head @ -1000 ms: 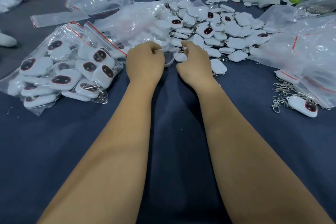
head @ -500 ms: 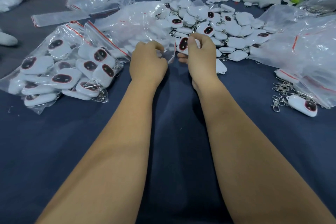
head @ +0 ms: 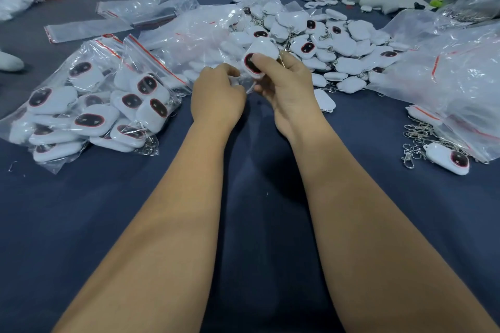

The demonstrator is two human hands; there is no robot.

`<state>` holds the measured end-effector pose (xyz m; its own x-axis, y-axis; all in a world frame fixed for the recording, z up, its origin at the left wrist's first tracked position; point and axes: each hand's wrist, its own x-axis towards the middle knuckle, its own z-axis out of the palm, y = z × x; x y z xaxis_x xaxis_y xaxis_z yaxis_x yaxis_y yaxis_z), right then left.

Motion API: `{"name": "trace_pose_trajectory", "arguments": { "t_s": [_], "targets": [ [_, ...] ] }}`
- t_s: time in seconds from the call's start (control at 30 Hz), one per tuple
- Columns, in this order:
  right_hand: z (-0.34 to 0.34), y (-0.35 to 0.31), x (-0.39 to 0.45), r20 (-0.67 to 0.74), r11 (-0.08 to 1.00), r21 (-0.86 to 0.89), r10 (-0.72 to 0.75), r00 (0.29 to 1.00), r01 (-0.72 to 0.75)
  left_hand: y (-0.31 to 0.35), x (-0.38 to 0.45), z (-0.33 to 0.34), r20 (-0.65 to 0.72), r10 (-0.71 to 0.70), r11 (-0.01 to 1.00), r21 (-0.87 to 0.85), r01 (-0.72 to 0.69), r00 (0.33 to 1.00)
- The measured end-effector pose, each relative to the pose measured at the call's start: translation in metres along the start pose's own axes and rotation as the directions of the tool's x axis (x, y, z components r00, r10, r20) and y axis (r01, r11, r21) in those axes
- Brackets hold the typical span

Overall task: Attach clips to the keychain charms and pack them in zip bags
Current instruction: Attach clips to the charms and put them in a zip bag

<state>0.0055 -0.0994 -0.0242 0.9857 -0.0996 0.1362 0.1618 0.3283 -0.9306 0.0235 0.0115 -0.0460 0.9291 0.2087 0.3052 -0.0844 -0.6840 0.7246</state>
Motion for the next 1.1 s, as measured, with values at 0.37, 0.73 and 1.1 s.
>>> {"name": "trace_pose_trajectory", "arguments": {
  "t_s": [0.37,0.73,1.1],
  "targets": [
    [0.002,0.01,-0.002,0.0,0.944,-0.325,-0.057,0.998,0.054,0.007,-0.004,-0.006,0.034,-0.062,0.964,-0.257,0.069,0.997],
    [0.001,0.009,0.001,-0.019,0.979,-0.197,-0.052,0.998,0.048,0.004,-0.001,-0.004,0.025,-0.049,0.965,-0.256,0.054,0.998],
    [-0.004,0.013,0.006,0.031,0.935,-0.354,0.027,0.999,-0.015,0.006,-0.004,-0.003,0.094,-0.041,0.917,-0.393,0.075,0.995]
  ]
}}
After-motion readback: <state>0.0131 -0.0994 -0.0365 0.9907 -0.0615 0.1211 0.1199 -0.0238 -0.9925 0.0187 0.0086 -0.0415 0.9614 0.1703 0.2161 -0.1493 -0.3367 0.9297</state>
